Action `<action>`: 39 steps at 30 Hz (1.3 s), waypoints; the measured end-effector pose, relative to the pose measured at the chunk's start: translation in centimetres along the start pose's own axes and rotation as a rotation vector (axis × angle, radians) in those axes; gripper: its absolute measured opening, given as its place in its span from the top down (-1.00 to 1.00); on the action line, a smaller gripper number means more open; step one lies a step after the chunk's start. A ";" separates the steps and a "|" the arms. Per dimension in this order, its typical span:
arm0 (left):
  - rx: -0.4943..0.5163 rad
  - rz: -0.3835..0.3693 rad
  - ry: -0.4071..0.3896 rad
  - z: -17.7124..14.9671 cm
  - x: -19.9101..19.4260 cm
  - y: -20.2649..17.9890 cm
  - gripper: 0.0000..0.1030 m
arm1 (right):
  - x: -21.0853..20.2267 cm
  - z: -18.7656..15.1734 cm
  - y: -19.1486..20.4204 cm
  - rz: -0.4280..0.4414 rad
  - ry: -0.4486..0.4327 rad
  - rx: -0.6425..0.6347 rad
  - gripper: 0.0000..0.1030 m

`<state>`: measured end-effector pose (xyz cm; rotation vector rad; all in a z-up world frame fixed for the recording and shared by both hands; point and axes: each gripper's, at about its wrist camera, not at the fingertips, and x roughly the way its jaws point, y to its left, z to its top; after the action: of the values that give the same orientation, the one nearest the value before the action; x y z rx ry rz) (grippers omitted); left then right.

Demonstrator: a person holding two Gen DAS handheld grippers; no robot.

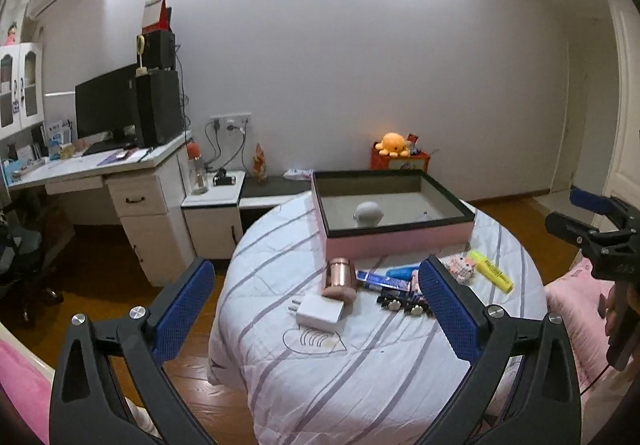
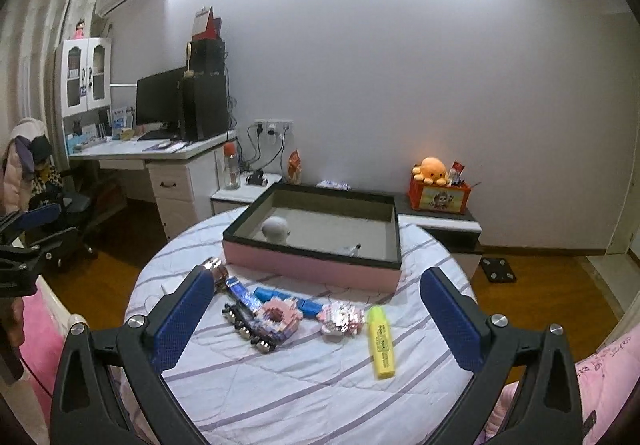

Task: Organize rigid objects
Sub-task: 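Raise both tools out of the pink box, then close the left gripper around the rose-gold metal canister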

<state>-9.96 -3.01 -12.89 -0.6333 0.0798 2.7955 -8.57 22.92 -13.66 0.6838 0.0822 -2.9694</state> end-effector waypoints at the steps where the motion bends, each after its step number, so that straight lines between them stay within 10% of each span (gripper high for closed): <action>1: -0.002 -0.007 0.004 -0.1 0.2 0.0 -1.00 | 0.1 -0.1 0.0 0.002 0.005 0.000 -1.00; 28: -0.036 -0.119 0.280 -2.0 14.6 -0.9 -0.98 | 9.7 -4.8 -1.0 0.034 0.232 0.055 -1.00; 39: 0.015 -0.110 0.383 -2.4 19.2 -1.5 -0.60 | 12.6 -5.6 -2.3 0.051 0.281 0.075 -1.00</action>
<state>-25.20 2.99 -23.25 -1.1244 0.1356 2.5311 -17.67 24.61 -24.13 1.0915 -0.0274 -2.8204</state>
